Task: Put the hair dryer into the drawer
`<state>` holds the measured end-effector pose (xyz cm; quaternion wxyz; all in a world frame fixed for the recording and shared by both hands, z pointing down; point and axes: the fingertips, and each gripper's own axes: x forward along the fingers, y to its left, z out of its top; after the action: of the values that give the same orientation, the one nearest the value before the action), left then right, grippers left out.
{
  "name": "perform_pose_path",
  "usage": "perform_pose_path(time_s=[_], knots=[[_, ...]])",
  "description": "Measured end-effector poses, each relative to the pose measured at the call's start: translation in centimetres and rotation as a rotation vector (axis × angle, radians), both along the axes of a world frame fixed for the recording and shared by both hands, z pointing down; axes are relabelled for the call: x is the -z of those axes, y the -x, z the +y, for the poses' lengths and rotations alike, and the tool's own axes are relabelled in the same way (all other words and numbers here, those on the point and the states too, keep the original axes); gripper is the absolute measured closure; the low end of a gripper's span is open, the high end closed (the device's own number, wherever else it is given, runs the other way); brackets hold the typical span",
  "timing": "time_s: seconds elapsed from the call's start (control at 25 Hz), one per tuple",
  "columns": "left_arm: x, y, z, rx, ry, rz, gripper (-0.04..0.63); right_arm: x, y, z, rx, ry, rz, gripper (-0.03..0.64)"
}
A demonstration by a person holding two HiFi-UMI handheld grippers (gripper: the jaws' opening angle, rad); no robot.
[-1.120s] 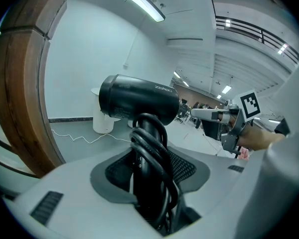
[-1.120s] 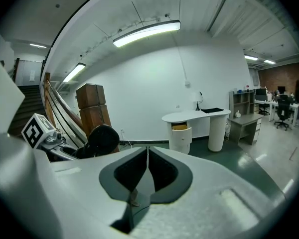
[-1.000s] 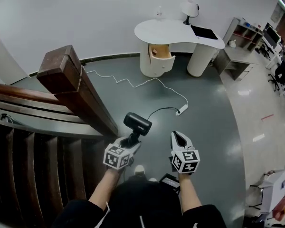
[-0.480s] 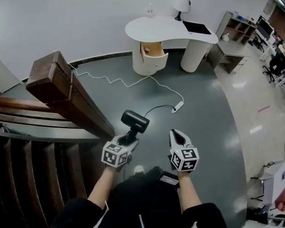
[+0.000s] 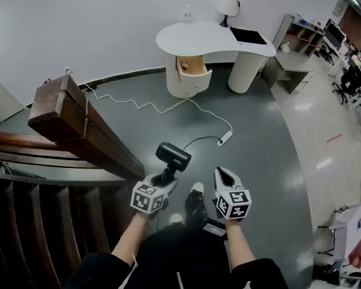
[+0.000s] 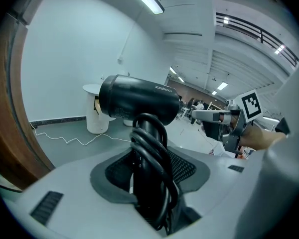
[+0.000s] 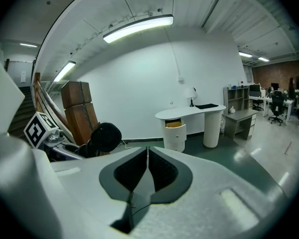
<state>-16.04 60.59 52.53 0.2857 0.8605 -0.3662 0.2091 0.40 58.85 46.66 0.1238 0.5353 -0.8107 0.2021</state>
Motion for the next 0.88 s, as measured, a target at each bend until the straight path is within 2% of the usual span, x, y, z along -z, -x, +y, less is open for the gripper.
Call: perform_pose_path(time_s=[0.32,0.88], knots=[[-0.3,0.0,-4.0,0.004,-0.002,-0.018,0.396,-0.5,0.8,-4.7,0.022,0.006,-0.017,0.611],[0.4,-3.4,-14.3,0.035,0.003,-0.012,0.396,0.0,-2.2,-14.9,0.069,0.022,-0.007,0.611]])
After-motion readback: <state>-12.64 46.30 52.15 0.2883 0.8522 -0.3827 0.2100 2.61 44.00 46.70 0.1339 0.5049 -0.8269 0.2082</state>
